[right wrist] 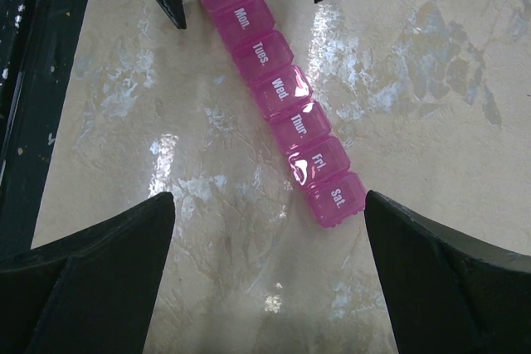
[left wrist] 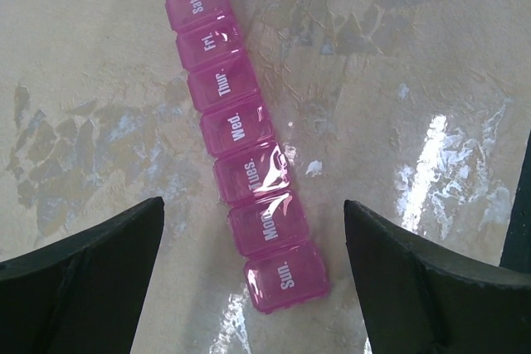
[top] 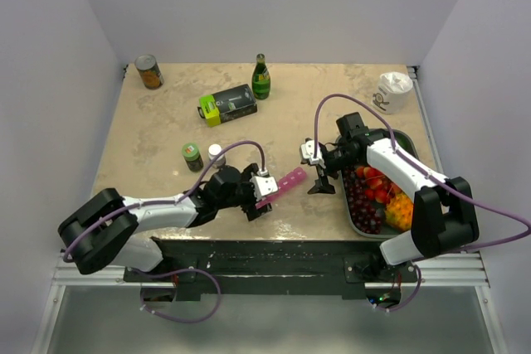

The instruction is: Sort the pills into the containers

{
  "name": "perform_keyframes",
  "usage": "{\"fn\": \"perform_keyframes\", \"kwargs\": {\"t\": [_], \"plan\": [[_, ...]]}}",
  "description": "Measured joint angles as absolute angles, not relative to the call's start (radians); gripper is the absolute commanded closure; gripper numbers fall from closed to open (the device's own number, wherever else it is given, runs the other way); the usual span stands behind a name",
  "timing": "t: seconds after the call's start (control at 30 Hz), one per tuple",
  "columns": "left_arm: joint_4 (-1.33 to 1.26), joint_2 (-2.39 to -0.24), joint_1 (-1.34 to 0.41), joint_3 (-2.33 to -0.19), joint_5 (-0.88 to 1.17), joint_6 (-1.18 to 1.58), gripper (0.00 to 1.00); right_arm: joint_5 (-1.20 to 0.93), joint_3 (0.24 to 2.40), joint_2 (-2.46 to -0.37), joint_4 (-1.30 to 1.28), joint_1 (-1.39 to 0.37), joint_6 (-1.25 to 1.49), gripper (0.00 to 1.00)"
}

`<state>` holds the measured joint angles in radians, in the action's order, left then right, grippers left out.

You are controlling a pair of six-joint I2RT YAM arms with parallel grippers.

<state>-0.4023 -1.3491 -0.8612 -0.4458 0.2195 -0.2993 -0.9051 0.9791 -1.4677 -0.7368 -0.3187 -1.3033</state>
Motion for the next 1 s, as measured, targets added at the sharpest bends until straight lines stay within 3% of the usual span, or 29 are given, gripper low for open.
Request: {"fn": "perform_keyframes", "kwargs": {"t": [0.6,0.7,0.83,1.0], "plan": [[-0.444,-1.505,-0.946,-0.489,0.079,-0.353,0.28,-0.9,0.977,-1.473,-0.737,-0.319,-1.304,0.01],[-0.447,-1.523,-0.967,-0.493,0.043,-0.365,0.36,-0.9,0.977,-1.473,-0.737,-0.319,-1.304,0.01],[-0.448,-1.53,-0.987,-0.501,-0.015,-0.386,0.6,-0.9,0.977,-1.473,-0.737,-0.319,-1.304,0.01],[-0.463,-1.53,-0.992,-0.509,-0.064,-0.408,0.79,-0.9,0.977,-1.473,-0.737,-0.319,-1.304,0.01]]}}
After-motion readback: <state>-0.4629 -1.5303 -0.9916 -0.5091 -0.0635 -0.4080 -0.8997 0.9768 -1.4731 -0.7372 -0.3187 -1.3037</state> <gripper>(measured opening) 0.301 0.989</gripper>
